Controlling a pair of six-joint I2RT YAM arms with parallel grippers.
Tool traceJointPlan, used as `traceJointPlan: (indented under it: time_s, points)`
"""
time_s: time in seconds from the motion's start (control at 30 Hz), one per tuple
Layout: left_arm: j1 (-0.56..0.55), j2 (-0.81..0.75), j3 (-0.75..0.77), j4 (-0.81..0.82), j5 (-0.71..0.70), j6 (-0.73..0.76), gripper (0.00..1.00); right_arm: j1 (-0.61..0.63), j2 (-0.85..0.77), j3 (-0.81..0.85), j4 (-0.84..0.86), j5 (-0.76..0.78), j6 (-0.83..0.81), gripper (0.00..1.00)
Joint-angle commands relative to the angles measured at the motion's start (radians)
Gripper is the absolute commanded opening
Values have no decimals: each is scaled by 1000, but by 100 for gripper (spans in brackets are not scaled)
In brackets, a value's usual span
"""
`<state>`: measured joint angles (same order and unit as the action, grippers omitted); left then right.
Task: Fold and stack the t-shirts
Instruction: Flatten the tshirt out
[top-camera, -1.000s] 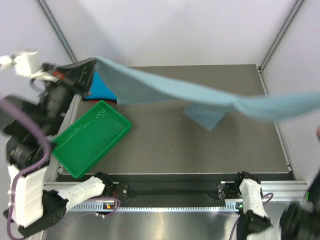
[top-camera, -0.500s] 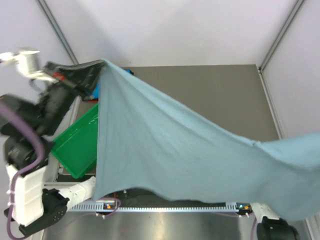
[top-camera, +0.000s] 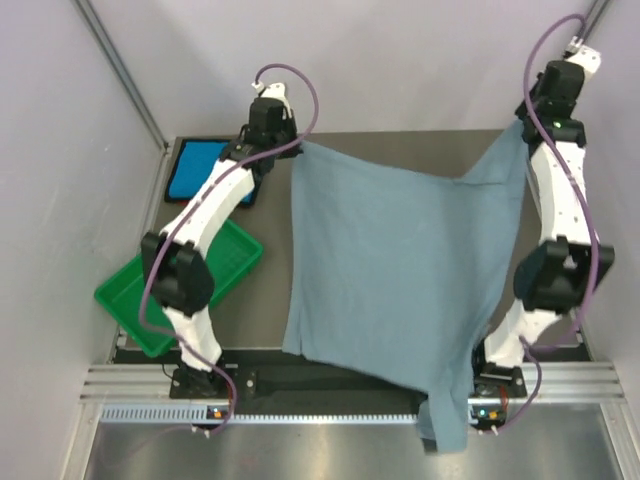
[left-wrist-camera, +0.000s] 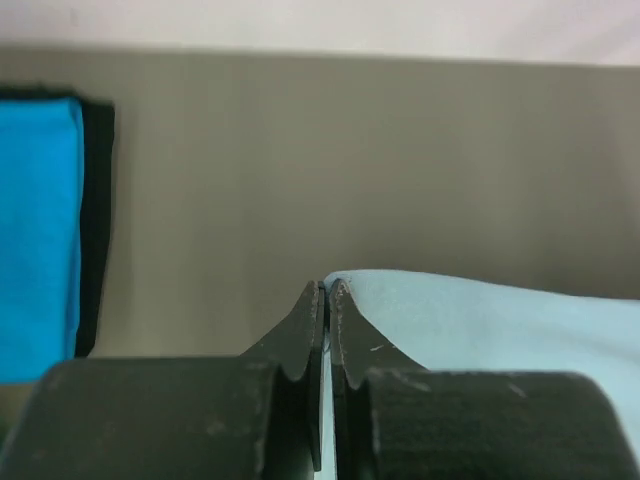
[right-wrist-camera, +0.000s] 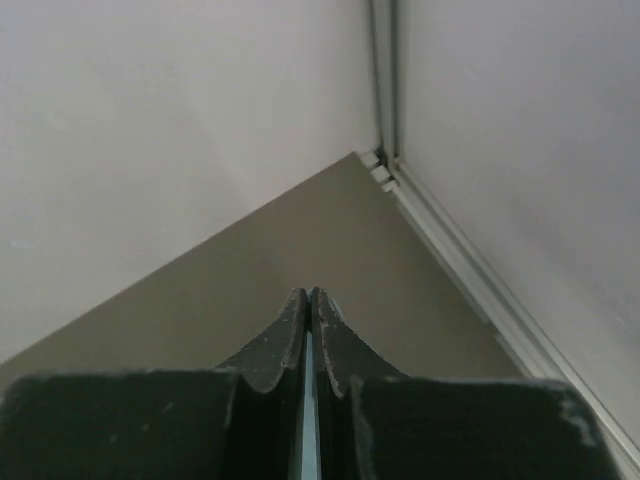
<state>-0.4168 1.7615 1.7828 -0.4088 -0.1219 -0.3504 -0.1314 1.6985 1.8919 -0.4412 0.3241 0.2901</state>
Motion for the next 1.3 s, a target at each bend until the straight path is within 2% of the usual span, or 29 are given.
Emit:
traceJointPlan:
  time_s: [0.0, 0.03, 0.1, 0.17, 0.23, 0.37, 0.5, 0.6, 0.77, 0.83, 0.97, 1.07, 1.13, 1.23, 1.27]
  points:
    - [93, 112, 47, 163, 85, -33, 0, -31, 59, 43, 273, -198, -38, 0]
    - [120, 150, 46, 229, 106, -35, 0, -33, 117, 20, 339, -291, -40, 0]
    - [142, 275, 96, 254, 167, -18, 0, -31, 186, 9, 473, -371, -25, 0]
    - [171, 369, 214, 220, 174, -6, 0, -31, 318, 57, 499, -453, -5, 0]
    - [206, 482, 288, 208, 243, 7, 0, -31, 444, 151, 529, -514, 32, 0]
    - [257, 576, 340, 264, 289, -27, 0, -31, 598, 308, 529, -522, 72, 0]
    - [288, 625, 339, 315, 376, 2, 0, -36, 645, 335, 542, -493, 102, 0]
    - [289, 619, 319, 320, 392, 77, 0, -37, 610, 264, 513, -500, 130, 0]
    - [289, 583, 279, 309, 390, 177, 0, -37, 411, 34, 468, -399, 190, 0]
    - [289, 561, 270, 292, 369, 191, 0, -46, 333, -52, 447, -369, 222, 0]
    - [291, 520, 265, 251, 378, 180, 0, -77, 238, -112, 377, -405, 256, 0]
    - [289, 423, 198, 284, 390, 139, 0, -85, 161, -90, 323, -453, 239, 0]
    - [288, 324, 153, 303, 366, 116, 0, -85, 121, -2, 270, -473, 230, 0]
    - [286, 218, 199, 269, 343, 74, 0, -96, 107, 207, 106, -429, 239, 0]
    - [285, 176, 222, 254, 340, 59, 0, -102, 113, 325, 25, -407, 260, 0]
